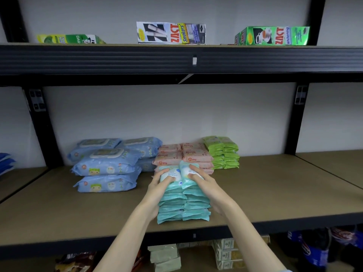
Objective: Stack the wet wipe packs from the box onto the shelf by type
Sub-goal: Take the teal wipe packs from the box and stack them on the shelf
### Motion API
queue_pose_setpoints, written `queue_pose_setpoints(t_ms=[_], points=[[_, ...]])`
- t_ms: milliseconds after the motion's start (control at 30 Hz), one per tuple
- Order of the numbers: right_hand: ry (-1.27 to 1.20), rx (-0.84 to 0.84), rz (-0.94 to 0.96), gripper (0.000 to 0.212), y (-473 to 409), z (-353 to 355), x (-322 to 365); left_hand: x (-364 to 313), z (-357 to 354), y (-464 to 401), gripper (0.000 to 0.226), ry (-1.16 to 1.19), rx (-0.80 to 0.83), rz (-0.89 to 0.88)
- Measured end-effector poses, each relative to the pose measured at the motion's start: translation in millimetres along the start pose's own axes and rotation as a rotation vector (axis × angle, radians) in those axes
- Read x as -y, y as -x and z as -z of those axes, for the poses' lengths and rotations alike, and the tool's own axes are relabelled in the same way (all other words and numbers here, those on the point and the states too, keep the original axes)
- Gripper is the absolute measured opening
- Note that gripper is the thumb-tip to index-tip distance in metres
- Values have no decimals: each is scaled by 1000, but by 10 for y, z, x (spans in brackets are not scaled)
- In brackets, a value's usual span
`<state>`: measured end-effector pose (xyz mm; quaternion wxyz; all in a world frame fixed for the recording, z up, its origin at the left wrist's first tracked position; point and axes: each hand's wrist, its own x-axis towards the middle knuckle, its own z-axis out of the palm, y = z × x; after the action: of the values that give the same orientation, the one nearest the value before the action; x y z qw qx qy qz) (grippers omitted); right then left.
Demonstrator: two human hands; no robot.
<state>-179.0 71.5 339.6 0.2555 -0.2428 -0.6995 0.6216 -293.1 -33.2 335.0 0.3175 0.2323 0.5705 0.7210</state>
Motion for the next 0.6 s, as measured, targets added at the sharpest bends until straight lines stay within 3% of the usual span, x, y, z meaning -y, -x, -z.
queue_pose_setpoints(t_ms=[167,400,600], points=[[-13,-37,-2,36,-102,514,-82,110,-490,-166,36,-22,43,-9],[-66,-181,8,25,-295,1825,-261,420,-1773,-661,33,-49,219,3],[-91,-270,-8,33,-563,2772,-338,682,-2722,-1157,19,-74,297,-38]])
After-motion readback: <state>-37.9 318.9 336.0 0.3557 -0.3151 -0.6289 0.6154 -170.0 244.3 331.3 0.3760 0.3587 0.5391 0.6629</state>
